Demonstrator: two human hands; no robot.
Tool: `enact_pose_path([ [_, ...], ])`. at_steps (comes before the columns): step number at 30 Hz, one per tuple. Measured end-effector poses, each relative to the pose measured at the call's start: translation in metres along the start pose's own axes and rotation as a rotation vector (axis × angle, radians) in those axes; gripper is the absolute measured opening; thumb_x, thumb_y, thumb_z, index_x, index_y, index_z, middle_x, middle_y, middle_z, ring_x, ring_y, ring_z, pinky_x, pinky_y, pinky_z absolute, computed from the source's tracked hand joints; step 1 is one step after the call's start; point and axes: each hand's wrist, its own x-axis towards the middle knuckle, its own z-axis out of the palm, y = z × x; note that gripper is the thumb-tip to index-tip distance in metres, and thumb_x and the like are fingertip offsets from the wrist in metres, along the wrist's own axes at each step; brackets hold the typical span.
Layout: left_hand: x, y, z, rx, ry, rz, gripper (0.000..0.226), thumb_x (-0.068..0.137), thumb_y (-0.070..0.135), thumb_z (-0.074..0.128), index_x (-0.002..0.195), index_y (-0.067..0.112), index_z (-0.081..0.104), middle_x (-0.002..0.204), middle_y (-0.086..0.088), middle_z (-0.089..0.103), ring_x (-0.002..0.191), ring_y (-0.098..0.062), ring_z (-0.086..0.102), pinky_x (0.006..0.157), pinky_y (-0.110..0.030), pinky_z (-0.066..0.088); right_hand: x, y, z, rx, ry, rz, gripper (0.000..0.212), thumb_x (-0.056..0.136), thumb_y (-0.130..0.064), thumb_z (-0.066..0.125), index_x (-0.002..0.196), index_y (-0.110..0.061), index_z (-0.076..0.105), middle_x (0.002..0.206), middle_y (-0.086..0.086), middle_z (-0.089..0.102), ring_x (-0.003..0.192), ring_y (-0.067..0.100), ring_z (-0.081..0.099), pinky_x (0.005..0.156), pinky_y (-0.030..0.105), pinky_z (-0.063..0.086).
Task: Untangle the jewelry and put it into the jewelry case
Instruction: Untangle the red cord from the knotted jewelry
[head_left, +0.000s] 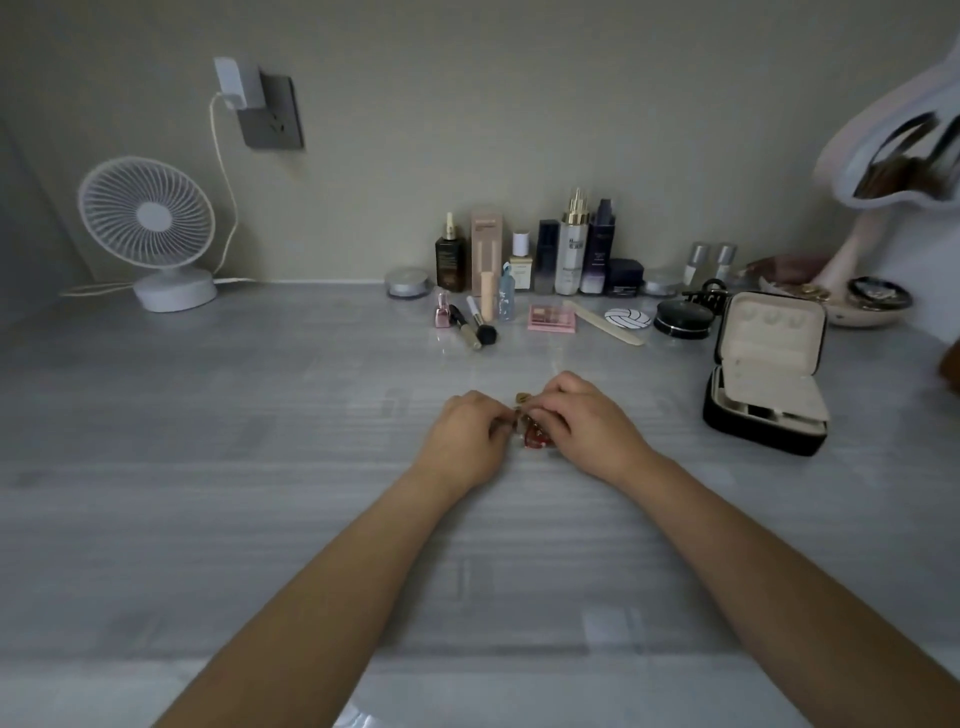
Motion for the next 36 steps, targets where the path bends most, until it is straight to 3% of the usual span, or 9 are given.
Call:
enact_pose_path([
  [4,-0.002,0.004,-0.004,-0.008,-0.002,0.007,0.024,0.088,0.012,0.051,0.103,0.013,0.07,0.104,-0.013,0.062,0.102,-0.029,0.052,0.09,-0.032,0.04,0.0,0.0,0.0,0.004,-0.014,0.012,0.022,0.092,-0.014,0.053,0.106,-0.011,0.069,0.101,0.011,0.059,0.098,0.028,0.056,0.086,0.036,0.045],
  [10,-0.002,0.003,-0.003,0.007,0.0,0.03,0.021,0.087,0.013,0.053,0.098,0.01,0.07,0.101,-0.012,0.064,0.098,-0.027,0.053,0.087,-0.03,0.039,0.0,0.0,-0.004,0.035,-0.053,0.051,0.024,0.094,-0.019,0.049,0.106,-0.012,0.068,0.103,0.007,0.057,0.099,0.022,0.055,0.088,0.034,0.044],
  [14,0.003,0.0,0.001,-0.015,0.008,-0.028,0.02,0.086,0.024,0.058,0.101,0.018,0.07,0.102,-0.004,0.063,0.1,-0.022,0.054,0.084,-0.027,0.042,0.002,0.001,-0.004,0.048,-0.079,0.071,0.025,0.095,-0.018,0.045,0.105,-0.01,0.067,0.104,0.007,0.057,0.1,0.022,0.054,0.089,0.03,0.042],
  [19,0.013,0.006,0.002,-0.052,0.05,-0.153,0.022,0.081,0.039,0.065,0.092,0.02,0.07,0.097,0.0,0.067,0.095,-0.018,0.058,0.078,-0.03,0.047,0.005,0.002,-0.002,0.043,-0.088,0.084,0.025,0.096,-0.018,0.044,0.105,-0.01,0.065,0.104,0.008,0.057,0.099,0.021,0.053,0.086,0.03,0.041],
  [24,0.028,0.013,-0.001,0.02,-0.131,-0.293,0.015,0.079,0.04,0.067,0.081,0.026,0.063,0.098,0.001,0.063,0.101,-0.022,0.058,0.09,-0.037,0.046,0.007,0.004,-0.002,0.09,-0.087,0.104,0.025,0.096,-0.018,0.044,0.104,-0.009,0.065,0.102,0.009,0.058,0.097,0.022,0.055,0.087,0.033,0.042],
  [28,0.045,0.017,-0.028,-0.241,-0.241,-0.337,0.019,0.08,0.02,0.071,0.066,0.019,0.058,0.07,0.002,0.058,0.068,-0.012,0.056,0.068,-0.025,0.048,0.011,0.006,-0.008,0.226,-0.022,0.163,0.019,0.093,-0.016,0.05,0.101,-0.013,0.067,0.098,0.002,0.058,0.093,0.016,0.057,0.084,0.022,0.041],
  [30,0.051,0.018,-0.044,-0.354,-0.215,-0.298,0.018,0.082,0.012,0.069,0.067,0.016,0.059,0.066,0.002,0.057,0.063,-0.008,0.052,0.062,-0.02,0.049,0.013,0.005,-0.016,0.292,0.027,0.184,0.015,0.09,-0.02,0.058,0.099,-0.016,0.068,0.095,-0.002,0.058,0.087,0.013,0.056,0.077,0.014,0.04],
  [32,0.055,0.023,-0.056,-0.391,-0.185,-0.224,0.012,0.084,0.011,0.066,0.073,0.015,0.063,0.066,0.004,0.057,0.059,-0.005,0.05,0.048,-0.01,0.041,0.018,0.001,-0.023,0.342,0.05,0.201,0.015,0.085,-0.025,0.064,0.099,-0.021,0.069,0.093,-0.006,0.058,0.08,0.01,0.055,0.07,0.01,0.04],
  [36,0.058,0.036,-0.06,-0.519,-0.12,-0.119,0.001,0.084,0.013,0.067,0.082,0.013,0.067,0.063,0.006,0.058,0.046,0.003,0.048,0.039,-0.009,0.033,0.032,-0.01,-0.035,0.457,0.008,0.236,0.008,0.08,-0.022,0.07,0.087,-0.025,0.069,0.082,-0.004,0.067,0.068,0.009,0.058,0.069,0.026,0.05],
])
